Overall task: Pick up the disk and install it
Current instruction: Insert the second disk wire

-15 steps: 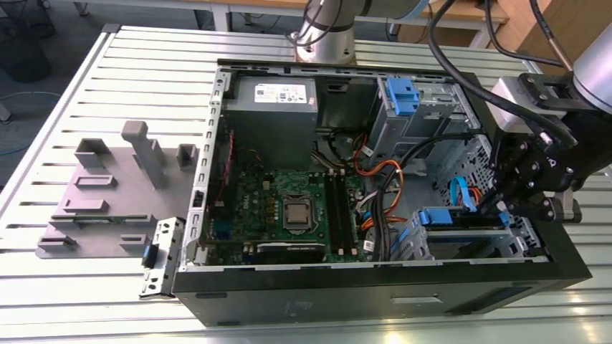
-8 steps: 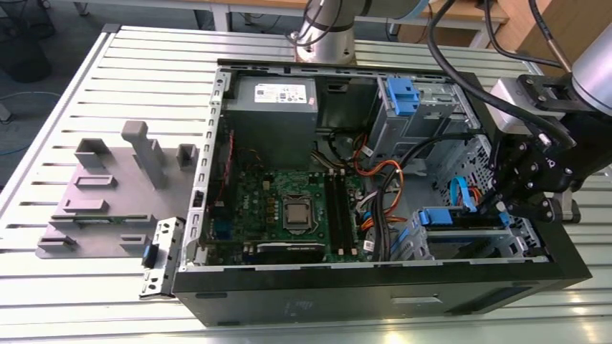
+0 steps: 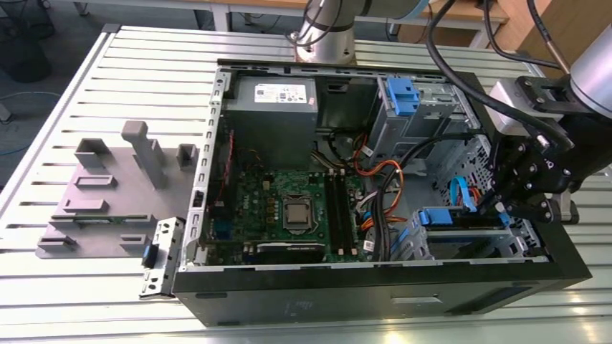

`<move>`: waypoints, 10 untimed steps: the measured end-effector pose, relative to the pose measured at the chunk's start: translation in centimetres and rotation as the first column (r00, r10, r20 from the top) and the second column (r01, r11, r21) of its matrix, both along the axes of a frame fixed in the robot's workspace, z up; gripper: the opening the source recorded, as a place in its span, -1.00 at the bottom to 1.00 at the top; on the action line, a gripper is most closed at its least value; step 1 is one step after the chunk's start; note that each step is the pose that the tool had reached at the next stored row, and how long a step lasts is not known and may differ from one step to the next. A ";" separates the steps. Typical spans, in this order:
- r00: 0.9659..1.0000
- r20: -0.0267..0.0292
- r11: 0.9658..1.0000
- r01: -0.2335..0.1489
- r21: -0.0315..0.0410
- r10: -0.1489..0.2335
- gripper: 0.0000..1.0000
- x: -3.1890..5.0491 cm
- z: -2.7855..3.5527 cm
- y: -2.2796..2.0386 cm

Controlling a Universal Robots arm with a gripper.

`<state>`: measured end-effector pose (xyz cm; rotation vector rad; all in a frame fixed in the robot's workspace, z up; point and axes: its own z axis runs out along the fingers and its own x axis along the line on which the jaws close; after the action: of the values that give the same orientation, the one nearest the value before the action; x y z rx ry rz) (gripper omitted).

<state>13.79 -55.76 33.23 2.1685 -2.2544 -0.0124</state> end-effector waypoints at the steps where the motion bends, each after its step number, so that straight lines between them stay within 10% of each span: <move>1: 1.000 0.000 1.000 0.000 0.000 0.000 -0.68 0.00 0.00 0.00; 10: 1.000 0.000 1.000 0.000 0.000 0.000 -0.68 0.00 -0.26 0.00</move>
<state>13.79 -55.76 32.97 2.1685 -2.2545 -0.0125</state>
